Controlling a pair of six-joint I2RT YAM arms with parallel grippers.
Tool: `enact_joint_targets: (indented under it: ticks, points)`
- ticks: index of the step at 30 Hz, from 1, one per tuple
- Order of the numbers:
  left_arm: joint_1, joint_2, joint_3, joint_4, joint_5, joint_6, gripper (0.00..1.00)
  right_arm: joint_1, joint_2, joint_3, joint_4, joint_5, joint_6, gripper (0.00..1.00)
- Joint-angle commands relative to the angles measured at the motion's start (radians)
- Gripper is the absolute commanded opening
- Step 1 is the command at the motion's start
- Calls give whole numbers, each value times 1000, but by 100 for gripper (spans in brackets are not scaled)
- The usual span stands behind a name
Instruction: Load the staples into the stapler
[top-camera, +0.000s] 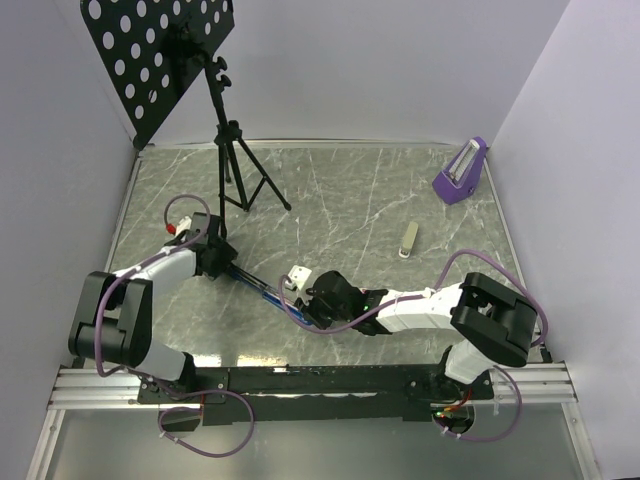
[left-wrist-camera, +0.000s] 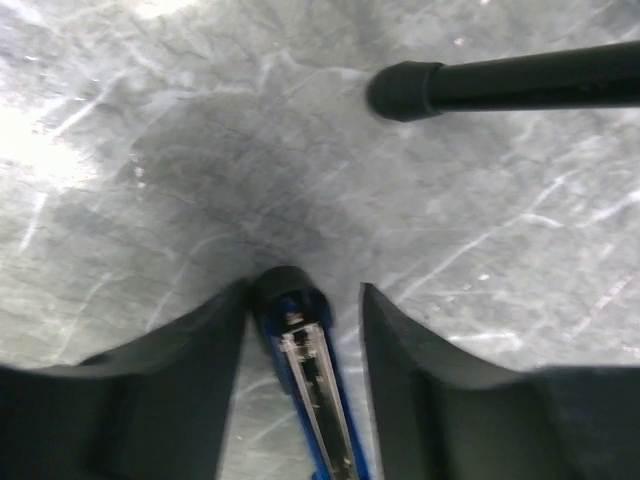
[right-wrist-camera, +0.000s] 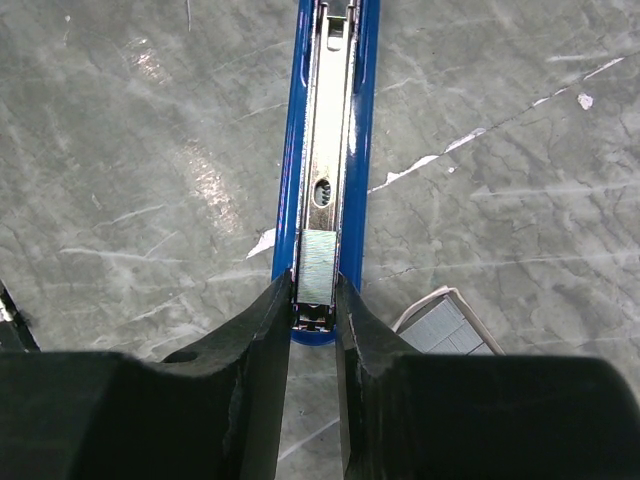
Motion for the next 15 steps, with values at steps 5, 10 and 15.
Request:
enact_joint_targets:
  ticks: [5, 10, 15]
  points:
    - [-25, -28, -11, -47, -29, -24, 25, 3, 23, 15, 50, -20, 6, 0]
    - [-44, -72, -21, -67, -26, -41, 12, 6, 32, 15, 73, -12, 17, 0]
    - [-123, -155, -25, -105, -64, -92, 12, 6, 32, 9, 86, 3, 15, 0]
